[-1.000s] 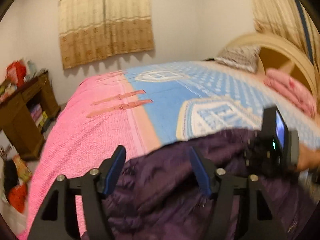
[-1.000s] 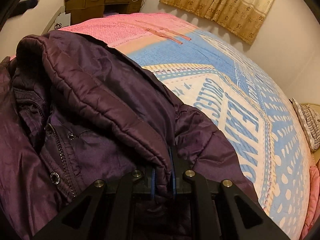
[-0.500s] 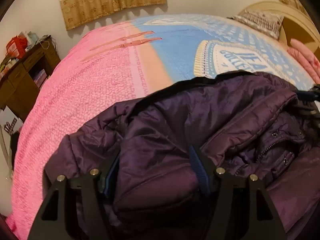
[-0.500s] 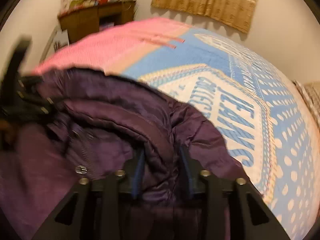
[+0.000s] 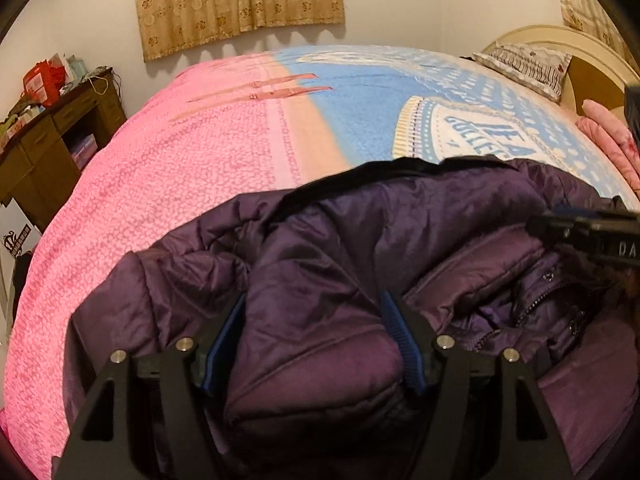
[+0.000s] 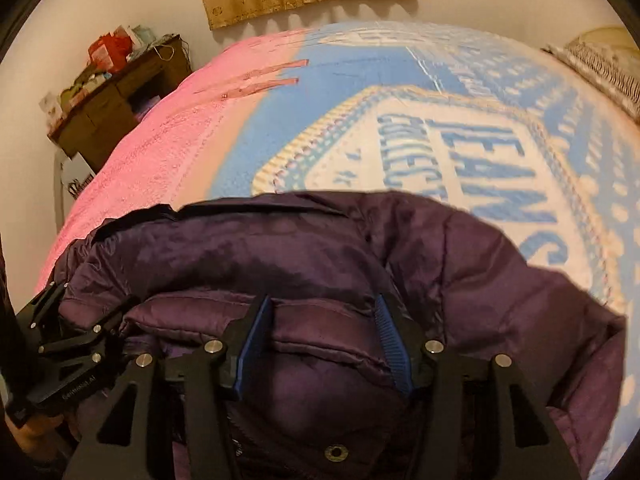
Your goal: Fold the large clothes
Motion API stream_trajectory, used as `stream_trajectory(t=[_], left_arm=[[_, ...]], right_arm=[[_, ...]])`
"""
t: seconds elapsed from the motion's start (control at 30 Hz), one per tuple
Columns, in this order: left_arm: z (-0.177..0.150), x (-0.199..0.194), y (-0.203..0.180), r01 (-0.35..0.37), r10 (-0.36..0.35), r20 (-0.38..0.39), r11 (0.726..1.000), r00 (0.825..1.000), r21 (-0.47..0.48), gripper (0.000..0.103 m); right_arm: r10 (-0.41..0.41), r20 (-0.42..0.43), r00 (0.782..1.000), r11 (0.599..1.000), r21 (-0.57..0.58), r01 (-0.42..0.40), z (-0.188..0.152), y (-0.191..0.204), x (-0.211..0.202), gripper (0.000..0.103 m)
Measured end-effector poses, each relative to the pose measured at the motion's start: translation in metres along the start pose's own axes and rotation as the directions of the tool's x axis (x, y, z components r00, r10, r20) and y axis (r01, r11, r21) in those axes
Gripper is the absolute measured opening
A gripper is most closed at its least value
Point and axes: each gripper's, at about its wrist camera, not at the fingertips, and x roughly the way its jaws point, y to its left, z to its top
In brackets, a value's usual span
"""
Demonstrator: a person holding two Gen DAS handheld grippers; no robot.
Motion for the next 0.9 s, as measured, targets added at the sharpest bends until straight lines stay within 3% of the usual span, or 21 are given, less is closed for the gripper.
stream_trajectory(t=[0.13,0.4,0.9], left_arm=[[0.000,0.002,0.000,-0.004,0.004,-0.004,1.000,1.000,-0.007,0.073],[-0.001,0.004,0.000,-0.018,0.017,-0.004,1.000,1.000,-0.014,0.076],[0.000,0.008,0.004,-0.005,0.004,-0.022,0.999,1.000,-0.040,0.079]], right_arm=[[-0.050,-0.001,0.999,0.996,-0.078,0.050,-0.006,0.012,0.004,0.055],[-0.075,0.038,0.996,0.994,-0.071,0.077,-0.008,0.014,0.006,0.056],[-0.058,0.018,0.998,0.997,-0.055,0.059,-0.004,0.011,0.013,0.058]])
